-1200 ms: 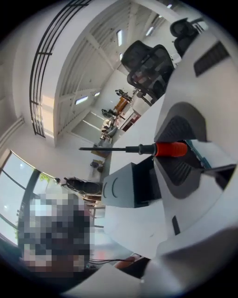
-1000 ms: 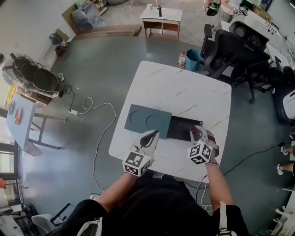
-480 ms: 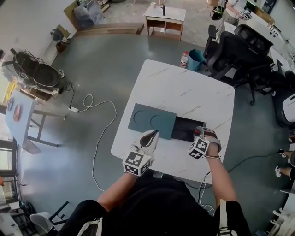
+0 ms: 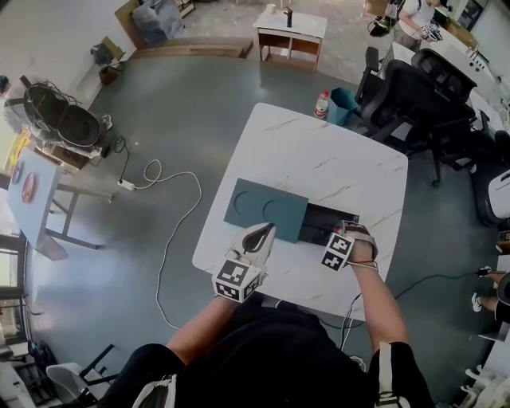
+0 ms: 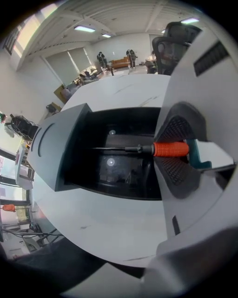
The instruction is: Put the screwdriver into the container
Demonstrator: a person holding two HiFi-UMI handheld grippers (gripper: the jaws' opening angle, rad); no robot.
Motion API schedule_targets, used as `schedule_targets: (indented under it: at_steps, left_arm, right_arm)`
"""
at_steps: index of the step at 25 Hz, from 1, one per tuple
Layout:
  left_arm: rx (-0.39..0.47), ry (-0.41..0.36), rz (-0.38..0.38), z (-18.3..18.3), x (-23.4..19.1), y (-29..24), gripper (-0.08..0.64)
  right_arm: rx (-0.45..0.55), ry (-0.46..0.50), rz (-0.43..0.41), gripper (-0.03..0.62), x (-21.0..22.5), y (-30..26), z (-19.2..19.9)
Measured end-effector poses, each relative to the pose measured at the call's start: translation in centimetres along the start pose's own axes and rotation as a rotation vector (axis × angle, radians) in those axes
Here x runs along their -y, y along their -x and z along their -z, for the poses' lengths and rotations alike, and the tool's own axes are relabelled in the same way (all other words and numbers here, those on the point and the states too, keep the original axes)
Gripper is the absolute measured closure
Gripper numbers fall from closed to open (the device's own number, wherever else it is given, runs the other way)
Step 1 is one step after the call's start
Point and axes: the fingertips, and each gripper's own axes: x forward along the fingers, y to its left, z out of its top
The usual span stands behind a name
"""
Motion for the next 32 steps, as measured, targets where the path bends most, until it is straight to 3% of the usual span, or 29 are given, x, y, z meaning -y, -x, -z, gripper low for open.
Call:
schedule_targets:
  at_steps: [8, 16, 23, 28, 32]
  left_arm:
    - [0.003, -0.001, 0.009, 0.0, 0.1, -0.2, 0.551]
    - [-0.002, -0.002, -0.001, 0.2, 0.1, 0.0, 0.551]
    - [-0.002, -0.003, -0.004, -0.1, 0.4, -0.3, 0.551]
    - [0.008, -0.01, 0.013, -0.7, 1.2, -0.5, 0.551]
    - [0.013, -0.012, 0.035, -1.2, 2.0, -1.0, 0.551]
  right_arm:
    - [0.003, -0.022, -0.04, 0.494, -0.2, -0.5, 0.1]
    - [0.059, -0.085, -0.021, 0.485, 0.1, 0.6, 0.1]
    - [0.131, -0.14, 0.08, 0.485, 1.6, 4.5, 0.2]
    - [0.261, -0.316, 0.173, 0.488, 3.2, 9.7, -0.2]
    - [0.536, -0.616, 0.262, 0.514, 5.7, 15.0, -0.8]
